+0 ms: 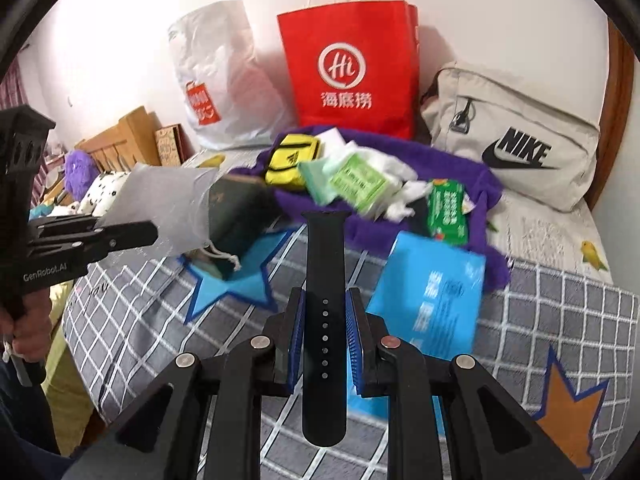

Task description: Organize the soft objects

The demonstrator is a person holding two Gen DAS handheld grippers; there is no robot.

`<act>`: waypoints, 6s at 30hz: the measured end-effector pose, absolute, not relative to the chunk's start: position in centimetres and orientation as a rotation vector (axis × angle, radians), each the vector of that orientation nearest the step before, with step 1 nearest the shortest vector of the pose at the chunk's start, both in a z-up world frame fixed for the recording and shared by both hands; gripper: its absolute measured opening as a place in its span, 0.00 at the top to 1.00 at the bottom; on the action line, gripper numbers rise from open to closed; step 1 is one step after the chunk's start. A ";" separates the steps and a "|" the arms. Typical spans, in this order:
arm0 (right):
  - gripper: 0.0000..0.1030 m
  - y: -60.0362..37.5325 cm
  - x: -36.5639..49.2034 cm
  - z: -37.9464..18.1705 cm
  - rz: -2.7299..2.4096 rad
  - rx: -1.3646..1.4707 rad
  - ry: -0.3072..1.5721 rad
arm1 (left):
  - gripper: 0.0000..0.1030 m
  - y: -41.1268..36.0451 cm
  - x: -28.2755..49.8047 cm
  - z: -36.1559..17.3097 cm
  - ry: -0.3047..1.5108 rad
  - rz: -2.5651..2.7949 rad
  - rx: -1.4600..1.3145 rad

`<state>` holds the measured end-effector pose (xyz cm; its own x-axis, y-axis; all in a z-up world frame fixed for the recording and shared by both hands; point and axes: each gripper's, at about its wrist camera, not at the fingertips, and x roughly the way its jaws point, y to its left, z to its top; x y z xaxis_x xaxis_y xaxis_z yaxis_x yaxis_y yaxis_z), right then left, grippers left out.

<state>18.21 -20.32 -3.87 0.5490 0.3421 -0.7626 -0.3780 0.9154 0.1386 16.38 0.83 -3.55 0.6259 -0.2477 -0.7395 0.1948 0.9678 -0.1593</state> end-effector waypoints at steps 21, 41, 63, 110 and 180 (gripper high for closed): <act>0.80 -23.1 26.8 -2.9 0.367 0.005 0.877 | 0.88 0.4 24.7 -3.0 0.873 -0.236 -0.051; 0.80 -24.8 34.5 -5.4 0.310 0.015 0.911 | 0.88 0.7 32.8 -4.3 0.897 -0.220 -0.090; 0.80 -24.8 39.5 -10.6 0.292 -0.012 1.027 | 0.88 0.1 39.1 -5.5 0.933 -0.225 -0.092; 0.55 -24.4 33.8 -5.6 0.280 -0.004 0.990 | 0.33 -0.6 33.6 -4.2 0.964 -0.130 -0.022; 0.12 -24.3 4.3 2.2 0.169 0.034 0.789 | 0.09 -3.4 3.8 1.2 0.756 0.044 -0.013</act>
<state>4.29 -24.35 2.24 0.6916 0.1642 -0.7034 -0.1391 0.9859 0.0934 3.78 -3.42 1.20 0.7268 0.0353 -0.6859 -0.0448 0.9990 0.0040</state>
